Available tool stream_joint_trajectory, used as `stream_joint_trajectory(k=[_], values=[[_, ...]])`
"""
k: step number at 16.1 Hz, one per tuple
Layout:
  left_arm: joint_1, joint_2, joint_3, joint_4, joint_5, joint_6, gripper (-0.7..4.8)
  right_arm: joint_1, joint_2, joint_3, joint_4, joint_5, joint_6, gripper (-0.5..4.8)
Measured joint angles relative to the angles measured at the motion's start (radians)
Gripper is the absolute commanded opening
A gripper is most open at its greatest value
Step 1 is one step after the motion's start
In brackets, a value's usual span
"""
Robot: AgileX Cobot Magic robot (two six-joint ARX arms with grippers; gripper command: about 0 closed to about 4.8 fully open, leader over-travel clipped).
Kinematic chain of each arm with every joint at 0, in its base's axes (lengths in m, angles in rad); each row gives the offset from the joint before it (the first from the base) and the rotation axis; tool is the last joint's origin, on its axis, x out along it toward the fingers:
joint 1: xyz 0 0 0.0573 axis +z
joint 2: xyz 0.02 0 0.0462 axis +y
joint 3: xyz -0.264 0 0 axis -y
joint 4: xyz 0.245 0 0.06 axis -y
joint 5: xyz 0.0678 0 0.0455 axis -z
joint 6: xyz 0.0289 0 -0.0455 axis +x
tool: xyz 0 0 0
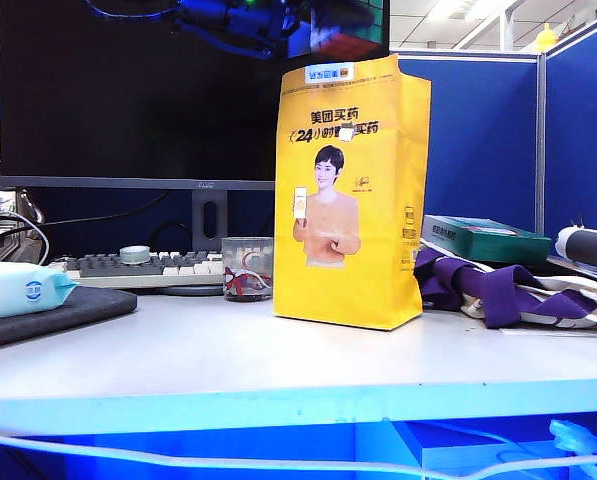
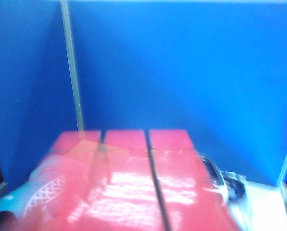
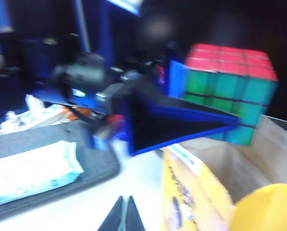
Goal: Pick up the Rubik's Cube and throw it into the yellow paper bag.
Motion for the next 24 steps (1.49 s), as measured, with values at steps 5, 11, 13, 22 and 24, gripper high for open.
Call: stream_joint_trajectory(k=[5,11,13,22,24], values=[[-0.003,-0.002,0.003,0.017,-0.079,-0.092,4.79,0.000,0.005,0.000,0.003,0.003,0.000,-0.05],[-0.003,-0.229,0.006,-0.332,-0.228,0.113,4.79,0.000,0.005,0.000,-0.036,0.054,-0.024,-0.05],[0.002,-0.327,0.012,-0.548,-0.335,0.299,4.75,0.000,0.005,0.000,-0.037,0.055,-0.029,-0.05],[0.110,-0.708,-0.050,-1.024,-0.479,0.394,4.25,-0.001,-0.175,0.001,-0.142,0.190,-0.085,-0.05],[0.118,-0.826,-0.139,-1.022,-0.484,0.426,4.25,-0.001,-0.241,0.001,-0.180,0.223,-0.086,-0.05]])
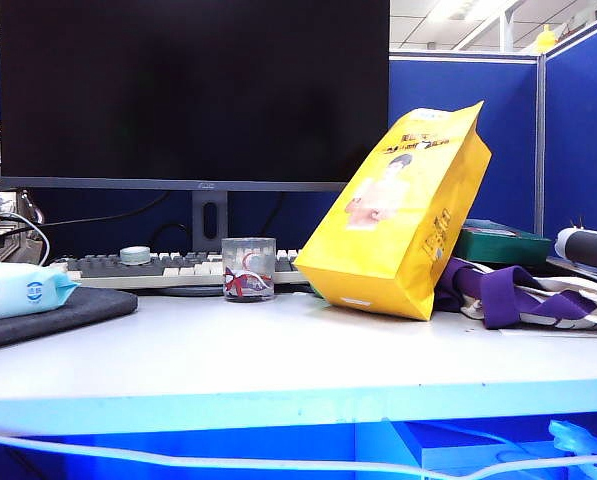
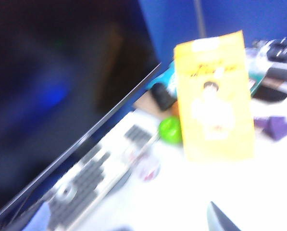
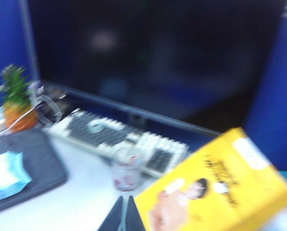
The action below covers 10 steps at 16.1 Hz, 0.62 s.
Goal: Pick up the Rubik's Cube and throw it into the yellow paper bag.
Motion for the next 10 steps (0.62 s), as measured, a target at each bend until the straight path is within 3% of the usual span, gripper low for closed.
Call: stream_joint_trajectory(k=[4,5,8,10], values=[[0.000,-0.284,-0.280,0.015,-0.091,-0.001,4.19,0.000,-0.179,0.000,-0.068,0.051,-0.011,-0.05],[0.000,-0.381,-0.345,0.031,-0.123,-0.027,3.91,0.000,-0.235,-0.001,-0.092,0.086,-0.049,-0.05],[0.000,-0.552,-0.441,0.085,-0.173,-0.069,3.89,0.001,-0.414,-0.073,-0.085,0.132,-0.125,-0.05],[0.000,-0.627,-0.484,0.119,-0.241,-0.129,3.88,0.002,-0.605,-0.212,0.006,0.208,-0.141,-0.05]])
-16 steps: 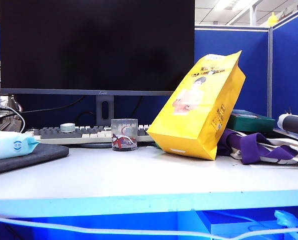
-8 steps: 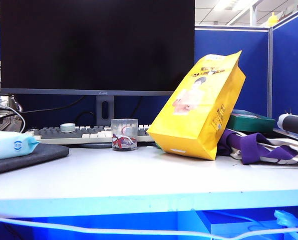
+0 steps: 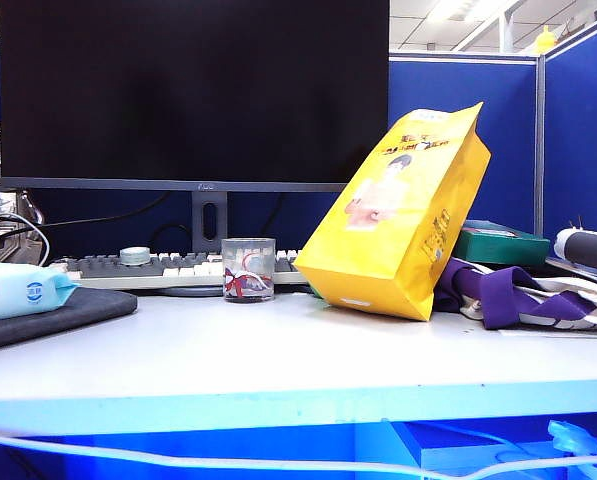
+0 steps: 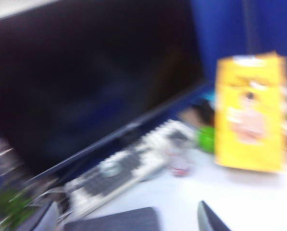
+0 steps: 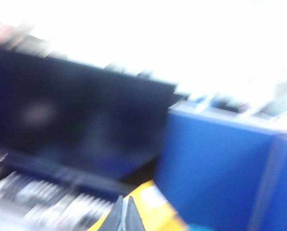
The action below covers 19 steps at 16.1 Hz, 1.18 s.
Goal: Pick up the Rubik's Cube and throw it into the yellow paper bag.
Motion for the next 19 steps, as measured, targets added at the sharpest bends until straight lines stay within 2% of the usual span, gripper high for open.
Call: stream_joint_trajectory(k=[1,2,4,6,7,9,12,14,19], values=[[0.000,-0.023,-0.026,0.008,-0.041,-0.013,3.82,0.000,-0.089,-0.076,0.047,0.010,-0.001,-0.05],[0.000,-0.052,-0.064,0.008,-0.057,-0.031,3.39,0.000,-0.174,-0.148,0.091,0.009,-0.001,-0.05],[0.000,-0.128,-0.165,0.048,-0.061,-0.057,3.08,0.000,-0.301,-0.259,0.125,0.024,0.026,-0.05],[-0.001,-0.249,-0.339,0.214,-0.064,-0.079,2.98,-0.001,-0.299,-0.333,0.090,0.044,0.089,-0.05],[0.001,-0.277,-0.404,0.272,-0.077,-0.117,2.98,0.000,-0.288,-0.374,0.100,0.042,0.104,-0.05],[0.001,-0.285,-0.501,0.310,-0.103,-0.169,2.81,0.000,-0.284,-0.478,0.081,0.070,0.187,-0.05],[0.001,-0.280,-0.581,0.362,-0.093,-0.239,2.72,0.007,-0.285,-0.574,0.089,0.049,0.312,-0.05],[0.001,-0.280,-0.634,0.453,-0.092,-0.248,2.72,0.007,-0.284,-0.621,0.087,0.044,0.347,-0.05],[0.001,-0.280,-0.809,0.544,-0.047,-0.246,2.71,0.006,-0.285,-0.634,0.071,0.044,0.368,-0.05]])
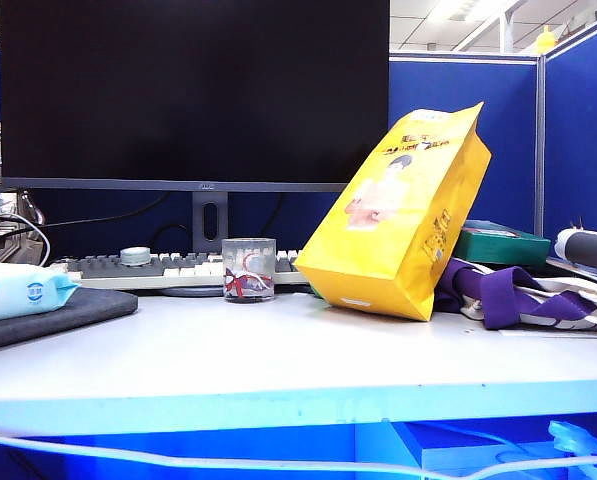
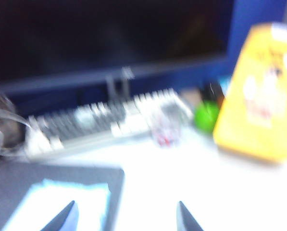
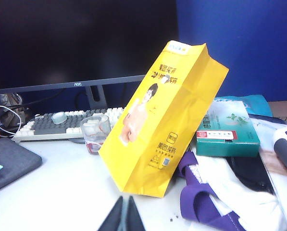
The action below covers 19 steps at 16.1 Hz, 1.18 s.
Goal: Pick up the Rubik's Cube and throw it into the yellow paper bag.
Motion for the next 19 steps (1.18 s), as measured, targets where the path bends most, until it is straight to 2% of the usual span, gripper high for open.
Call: stream_joint_trajectory(k=[3,6,10,13,14,19], values=[[-0.001,-0.014,-0.076,0.056,0.003,0.000,2.68,0.000,0.000,-0.018,-0.014,0.000,0.004,-0.05],[-0.056,-0.107,-0.097,0.077,-0.003,0.019,2.64,0.000,0.000,-0.018,-0.023,0.000,0.004,-0.05],[-0.195,-0.248,-0.200,0.080,-0.207,0.026,2.63,0.000,0.000,-0.020,-0.053,0.000,0.005,-0.05],[-0.323,-0.246,-0.266,0.053,-0.322,0.053,2.59,0.000,-0.005,-0.033,-0.051,-0.006,0.005,-0.05],[-0.350,-0.246,-0.287,0.062,-0.335,0.069,2.58,0.000,-0.005,-0.041,-0.054,-0.007,0.006,-0.05],[-0.349,-0.246,-0.308,0.070,-0.345,0.076,2.54,0.000,-0.006,-0.046,-0.056,-0.010,0.007,-0.05]])
